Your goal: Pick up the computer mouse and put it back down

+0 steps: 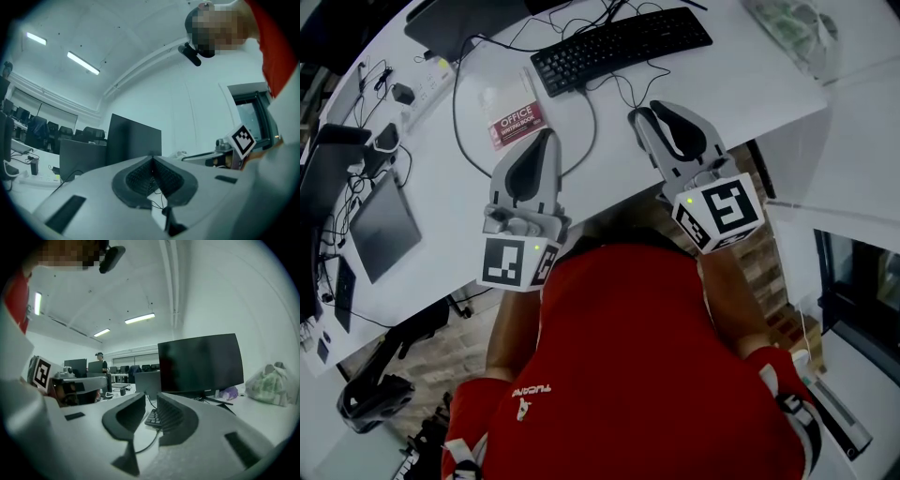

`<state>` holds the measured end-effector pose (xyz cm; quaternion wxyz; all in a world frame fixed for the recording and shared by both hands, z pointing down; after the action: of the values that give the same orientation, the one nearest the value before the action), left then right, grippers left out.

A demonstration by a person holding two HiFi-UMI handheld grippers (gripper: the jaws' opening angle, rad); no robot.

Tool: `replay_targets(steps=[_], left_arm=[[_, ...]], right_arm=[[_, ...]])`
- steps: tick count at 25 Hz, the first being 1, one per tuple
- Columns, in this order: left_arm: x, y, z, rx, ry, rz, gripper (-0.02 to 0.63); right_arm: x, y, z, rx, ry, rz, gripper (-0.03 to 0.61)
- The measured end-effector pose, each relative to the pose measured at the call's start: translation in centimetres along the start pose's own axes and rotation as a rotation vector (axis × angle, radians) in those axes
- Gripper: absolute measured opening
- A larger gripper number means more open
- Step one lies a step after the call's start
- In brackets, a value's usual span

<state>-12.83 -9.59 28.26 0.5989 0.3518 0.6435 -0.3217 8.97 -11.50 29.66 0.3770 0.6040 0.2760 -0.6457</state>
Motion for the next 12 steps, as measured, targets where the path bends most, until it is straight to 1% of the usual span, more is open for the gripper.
replay_targets(steps=[6, 12], left_arm=[[0.8, 0.7, -0.3, -0.046, 0.026, 0.009, 0.009], [1.0, 1.2, -0.6, -0.08, 0.033, 0.0, 0.009]], right_arm=[[0.6, -2.3, -1.2, 0.012, 0.071, -0.013, 0.012], [0.4, -3.1, -2.1, 0.004, 0.109, 0.0, 0.005]])
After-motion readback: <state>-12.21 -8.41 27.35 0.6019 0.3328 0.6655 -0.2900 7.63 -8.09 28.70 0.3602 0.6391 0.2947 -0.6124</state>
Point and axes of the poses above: the fingertips, and each gripper's own axes: z forward along the fingers, y to its right, x out of its top, the point moved 9 cm from there along -z, backward along the fingers, and after that the axes turned 3 degrees about z, right-handed, at the moved point
